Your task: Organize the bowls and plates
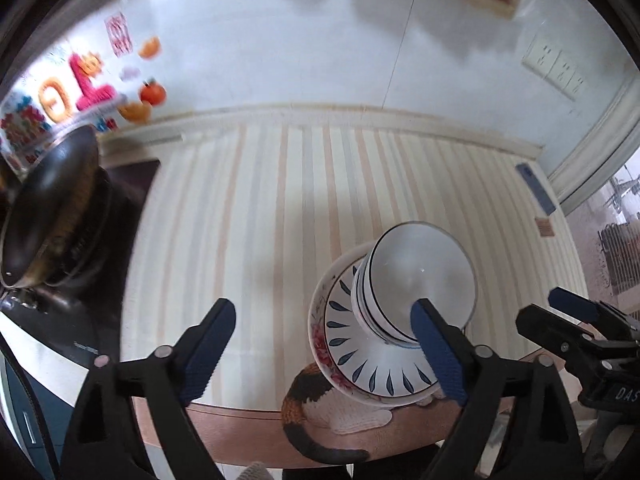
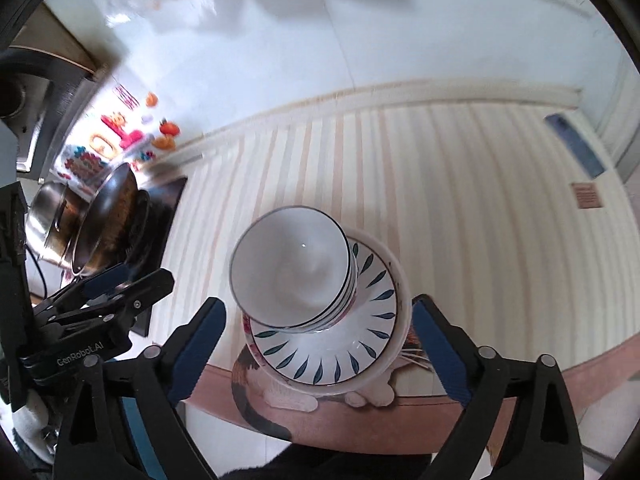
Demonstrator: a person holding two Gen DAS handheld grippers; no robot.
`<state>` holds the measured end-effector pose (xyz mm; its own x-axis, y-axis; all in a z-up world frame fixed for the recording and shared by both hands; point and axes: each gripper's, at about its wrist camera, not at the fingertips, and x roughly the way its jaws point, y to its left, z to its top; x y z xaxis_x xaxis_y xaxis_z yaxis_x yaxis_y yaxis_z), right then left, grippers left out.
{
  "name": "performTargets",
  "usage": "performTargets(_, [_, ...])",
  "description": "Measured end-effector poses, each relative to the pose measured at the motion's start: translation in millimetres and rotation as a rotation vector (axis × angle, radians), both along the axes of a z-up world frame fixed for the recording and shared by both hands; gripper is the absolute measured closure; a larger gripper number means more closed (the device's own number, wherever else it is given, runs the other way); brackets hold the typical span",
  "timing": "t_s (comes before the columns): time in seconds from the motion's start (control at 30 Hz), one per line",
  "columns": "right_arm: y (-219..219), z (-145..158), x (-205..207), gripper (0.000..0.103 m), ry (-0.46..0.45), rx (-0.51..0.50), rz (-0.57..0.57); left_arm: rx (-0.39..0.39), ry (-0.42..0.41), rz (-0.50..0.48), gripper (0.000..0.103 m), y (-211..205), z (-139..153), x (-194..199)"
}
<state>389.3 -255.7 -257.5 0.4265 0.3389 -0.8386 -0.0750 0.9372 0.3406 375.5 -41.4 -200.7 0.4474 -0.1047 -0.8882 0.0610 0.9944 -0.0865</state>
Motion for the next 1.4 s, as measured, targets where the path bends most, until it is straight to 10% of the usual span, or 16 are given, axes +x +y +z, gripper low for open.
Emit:
performTargets(0.6, [-7.6,112.2,-153.6,0.002,-0.258,-0.139,-0.038,0.004,-0.295,0.1,0.011,4.5,101.1,-137.1])
performTargets(1.4, [20.5,190.9,-335.7,0.001,-0.421,-0.192,-0.088,0.108,-0.453,0.122,0.011,21.0,158.5,-305.6])
